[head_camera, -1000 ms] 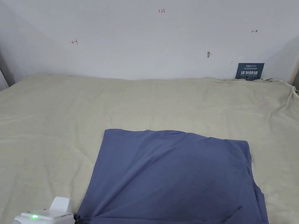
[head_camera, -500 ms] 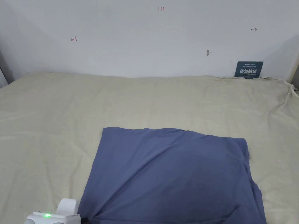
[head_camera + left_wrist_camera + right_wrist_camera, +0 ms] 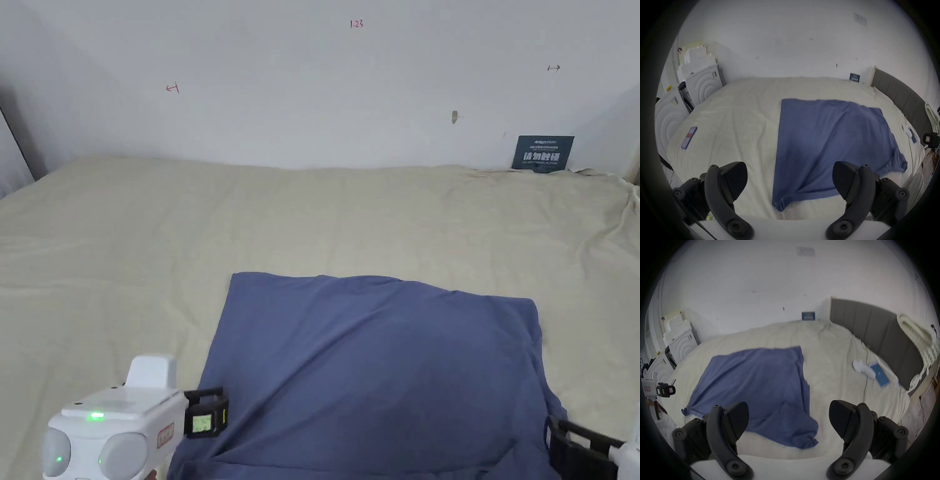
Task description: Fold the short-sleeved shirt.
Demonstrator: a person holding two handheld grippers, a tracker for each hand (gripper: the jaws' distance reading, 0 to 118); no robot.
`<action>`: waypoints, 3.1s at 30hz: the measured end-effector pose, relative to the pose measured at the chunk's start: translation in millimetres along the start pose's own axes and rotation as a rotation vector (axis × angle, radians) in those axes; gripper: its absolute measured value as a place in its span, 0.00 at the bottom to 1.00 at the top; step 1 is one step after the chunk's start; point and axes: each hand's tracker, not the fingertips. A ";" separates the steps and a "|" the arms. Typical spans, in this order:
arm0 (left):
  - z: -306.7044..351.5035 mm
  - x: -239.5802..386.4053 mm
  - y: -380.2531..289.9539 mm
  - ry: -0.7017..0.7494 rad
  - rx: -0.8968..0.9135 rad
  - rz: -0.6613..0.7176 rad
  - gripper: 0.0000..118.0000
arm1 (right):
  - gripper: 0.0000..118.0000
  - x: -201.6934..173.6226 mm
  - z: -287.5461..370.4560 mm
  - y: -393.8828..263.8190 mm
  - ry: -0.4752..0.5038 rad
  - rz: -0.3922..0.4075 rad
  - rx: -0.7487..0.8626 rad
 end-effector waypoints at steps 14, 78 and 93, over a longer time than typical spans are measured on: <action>-4.2 -8.3 3.1 -0.102 -0.071 0.030 0.00 | 0.00 -20.4 22.8 19.7 0.011 0.048 0.122; -41.5 -29.0 -26.5 -0.129 -0.309 0.087 0.02 | 0.04 28.4 -83.7 -74.0 0.039 0.018 -0.335; -94.2 -44.9 53.1 -0.135 -0.177 0.150 0.02 | 0.04 9.6 -98.5 42.2 0.051 0.079 -0.156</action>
